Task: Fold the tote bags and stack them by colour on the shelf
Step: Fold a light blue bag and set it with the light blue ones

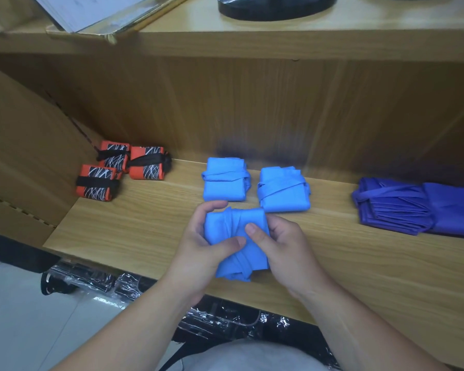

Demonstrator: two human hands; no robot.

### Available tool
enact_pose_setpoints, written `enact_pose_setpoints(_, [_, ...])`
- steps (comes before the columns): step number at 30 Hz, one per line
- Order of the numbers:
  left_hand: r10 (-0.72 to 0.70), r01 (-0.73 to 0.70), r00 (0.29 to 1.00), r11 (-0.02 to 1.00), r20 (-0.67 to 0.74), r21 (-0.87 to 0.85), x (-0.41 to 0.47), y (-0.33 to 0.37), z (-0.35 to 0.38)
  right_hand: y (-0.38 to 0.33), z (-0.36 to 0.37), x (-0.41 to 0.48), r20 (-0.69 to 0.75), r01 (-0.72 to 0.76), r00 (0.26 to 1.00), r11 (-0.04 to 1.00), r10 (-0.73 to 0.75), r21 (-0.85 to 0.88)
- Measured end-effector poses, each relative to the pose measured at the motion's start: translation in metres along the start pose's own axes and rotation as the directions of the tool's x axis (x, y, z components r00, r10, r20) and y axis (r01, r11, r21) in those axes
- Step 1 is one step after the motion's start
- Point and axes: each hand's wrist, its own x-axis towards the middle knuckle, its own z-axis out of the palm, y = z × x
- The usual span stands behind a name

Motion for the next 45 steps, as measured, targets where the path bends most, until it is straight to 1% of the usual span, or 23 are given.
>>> enact_pose_setpoints(4, [0.031, -0.032, 0.999, 0.999, -0.034, -0.023, -0.002, -0.003, 0.001, -0.001, 0.001, 0.0, 0.057, -0.027, 0.998, 0.999, 0.024, 0.044])
enact_pose_setpoints(6, [0.068, -0.069, 0.996, 0.998, -0.055, -0.011, -0.004, -0.005, 0.002, -0.003, 0.006, 0.0, 0.037, -0.034, 0.999, 0.998, 0.032, 0.056])
enact_pose_setpoints(8, [0.094, -0.092, 0.993, 0.995, -0.067, 0.031, -0.004, -0.006, 0.003, -0.004, 0.013, 0.001, -0.036, -0.031, 0.999, 0.999, 0.032, 0.025])
enact_pose_setpoints(11, [0.084, -0.082, 0.996, 0.995, -0.021, 0.049, -0.005, -0.008, 0.003, -0.006, 0.016, 0.003, -0.132, -0.003, 0.991, 1.0, 0.003, 0.004])
enact_pose_setpoints(16, [0.028, -0.029, 0.998, 0.999, 0.051, 0.014, -0.005, -0.008, -0.003, -0.007, 0.015, 0.01, -0.076, -0.047, 0.996, 0.992, 0.056, 0.116])
enact_pose_setpoints(18, [0.019, -0.019, 1.0, 1.0, 0.014, -0.005, -0.004, -0.008, -0.004, -0.006, 0.014, 0.013, -0.026, -0.089, 0.995, 0.993, 0.092, 0.083])
enact_pose_setpoints(21, [-0.036, 0.034, 0.998, 0.998, -0.042, -0.044, 0.0, -0.009, -0.008, -0.004, 0.013, 0.018, 0.025, -0.136, 0.99, 0.987, 0.139, -0.087])
enact_pose_setpoints(23, [-0.024, 0.021, 0.995, 0.999, -0.096, -0.031, 0.004, -0.011, -0.012, -0.001, 0.013, 0.02, -0.014, -0.136, 0.991, 0.983, 0.135, -0.119])
enact_pose_setpoints(26, [0.011, -0.039, 0.961, 0.995, -0.275, -0.096, 0.012, -0.016, -0.017, 0.003, 0.01, 0.018, -0.102, -0.147, 0.985, 0.985, 0.137, -0.094])
enact_pose_setpoints(28, [0.026, -0.072, 0.942, 0.99, -0.335, -0.124, 0.017, -0.019, -0.02, 0.009, 0.007, 0.015, -0.127, -0.141, 0.984, 0.985, 0.128, -0.098])
enact_pose_setpoints(30, [0.059, -0.07, 0.945, 0.997, -0.323, -0.025, 0.021, -0.024, -0.022, 0.013, 0.007, 0.014, -0.118, -0.116, 0.988, 0.988, 0.104, -0.105])
enact_pose_setpoints(32, [0.129, -0.067, 0.948, 0.975, -0.292, 0.212, 0.023, -0.03, -0.025, 0.016, 0.008, 0.013, -0.124, -0.107, 0.988, 0.988, 0.093, -0.115])
enact_pose_setpoints(34, [0.18, -0.054, 0.947, 0.906, -0.268, 0.42, 0.025, -0.035, -0.035, 0.019, 0.008, 0.014, -0.139, -0.1, 0.987, 0.983, 0.079, -0.153])
enact_pose_setpoints(36, [0.276, -0.113, 0.938, 0.814, -0.208, 0.57, 0.025, -0.036, -0.047, 0.022, 0.009, 0.017, -0.138, -0.086, 0.989, 0.965, 0.053, -0.248])
enact_pose_setpoints(37, [0.379, -0.206, 0.918, 0.705, -0.116, 0.679, 0.025, -0.036, -0.054, 0.024, 0.009, 0.02, -0.128, -0.081, 0.991, 0.953, 0.045, -0.292])
enact_pose_setpoints(38, [0.472, -0.313, 0.881, 0.537, 0.029, 0.783, 0.027, -0.036, -0.059, 0.025, 0.01, 0.021, -0.115, -0.065, 0.993, 0.941, 0.028, -0.331])
enact_pose_setpoints(39, [0.514, -0.412, 0.837, 0.363, 0.19, 0.835, 0.029, -0.036, -0.064, 0.025, 0.01, 0.022, -0.107, -0.023, 0.994, 0.925, -0.02, -0.38])
enact_pose_setpoints(40, [0.507, -0.484, 0.801, 0.235, 0.319, 0.843, 0.03, -0.034, -0.066, 0.025, 0.009, 0.023, -0.113, 0.06, 0.986, 0.889, -0.124, -0.453])
enact_pose_setpoints(41, [0.477, -0.526, 0.781, 0.154, 0.403, 0.836, 0.032, -0.036, -0.068, 0.024, 0.005, 0.024, -0.121, 0.162, 0.955, 0.816, -0.271, -0.554])
enact_pose_setpoints(42, [0.444, -0.542, 0.776, 0.106, 0.448, 0.834, 0.034, -0.036, -0.068, 0.023, 0.0, 0.025, -0.118, 0.231, 0.905, 0.704, -0.409, -0.671])
enact_pose_setpoints(43, [0.42, -0.534, 0.785, 0.084, 0.456, 0.841, 0.037, -0.038, -0.069, 0.021, -0.006, 0.026, -0.119, 0.237, 0.855, 0.584, -0.504, -0.777])
enact_pose_setpoints(44, [0.405, -0.518, 0.797, 0.078, 0.448, 0.852, 0.039, -0.038, -0.069, 0.02, -0.012, 0.028, -0.132, 0.186, 0.828, 0.489, -0.545, -0.852])
enact_pose_setpoints(45, [0.412, -0.51, 0.8, 0.083, 0.437, 0.856, 0.042, -0.039, -0.07, 0.02, -0.019, 0.031, -0.153, 0.114, 0.829, 0.431, -0.538, -0.895])
